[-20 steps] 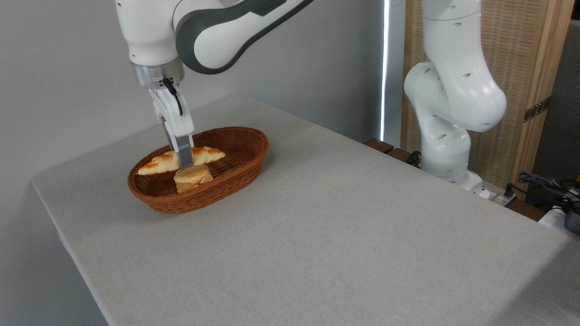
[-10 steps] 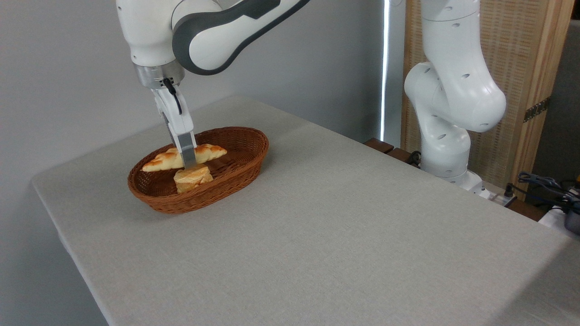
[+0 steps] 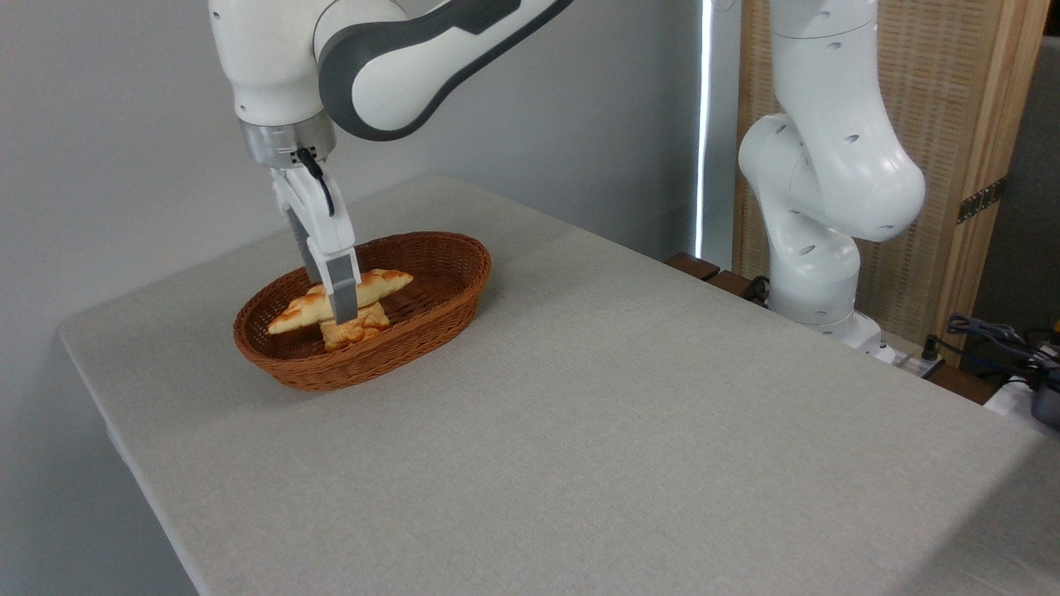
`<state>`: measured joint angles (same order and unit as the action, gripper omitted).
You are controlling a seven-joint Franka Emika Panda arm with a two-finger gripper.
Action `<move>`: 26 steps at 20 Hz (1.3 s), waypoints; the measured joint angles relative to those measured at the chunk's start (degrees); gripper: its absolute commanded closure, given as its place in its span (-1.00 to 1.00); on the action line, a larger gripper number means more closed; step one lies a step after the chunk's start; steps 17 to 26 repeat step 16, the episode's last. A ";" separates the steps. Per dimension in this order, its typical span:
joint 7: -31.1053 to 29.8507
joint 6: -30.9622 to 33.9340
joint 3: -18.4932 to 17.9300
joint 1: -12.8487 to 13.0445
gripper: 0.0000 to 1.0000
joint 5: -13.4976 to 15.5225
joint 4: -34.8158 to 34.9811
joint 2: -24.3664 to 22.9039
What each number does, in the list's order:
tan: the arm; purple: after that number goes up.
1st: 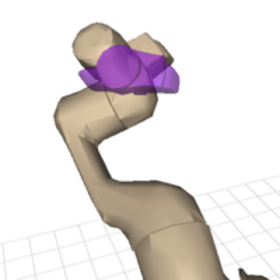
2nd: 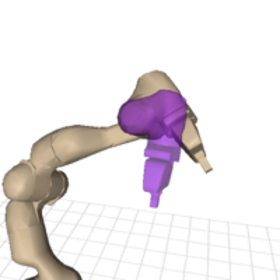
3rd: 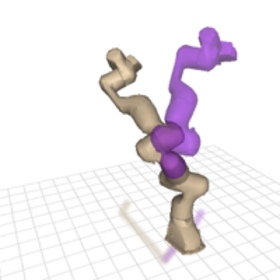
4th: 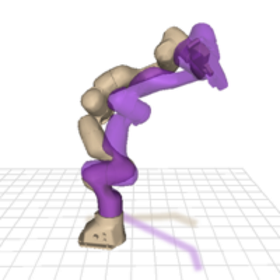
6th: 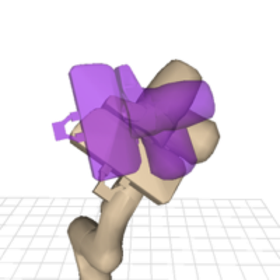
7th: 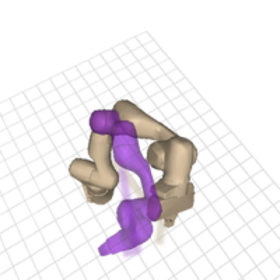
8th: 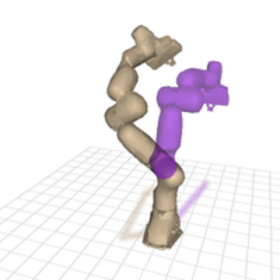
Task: Put bread into the basket
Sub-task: 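Lower the bread roll into the basket and open the gripper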
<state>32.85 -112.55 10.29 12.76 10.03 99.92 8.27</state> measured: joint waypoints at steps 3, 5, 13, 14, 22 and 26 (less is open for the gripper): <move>0.25 0.04 -4.67 -0.64 -1.00 -0.07 -1.27 -0.54; 0.43 0.04 -7.05 -0.79 -1.00 -1.42 -1.41 -0.79; 0.41 0.22 -12.53 -0.95 -1.00 -8.63 -1.41 -0.87; 0.41 0.22 -12.92 -0.92 -1.00 -9.12 -1.41 -0.87; 0.41 0.22 -13.86 -0.95 -1.00 -9.29 -1.41 -0.87; 0.41 0.22 -13.86 -0.95 -1.00 -9.29 -1.41 -0.87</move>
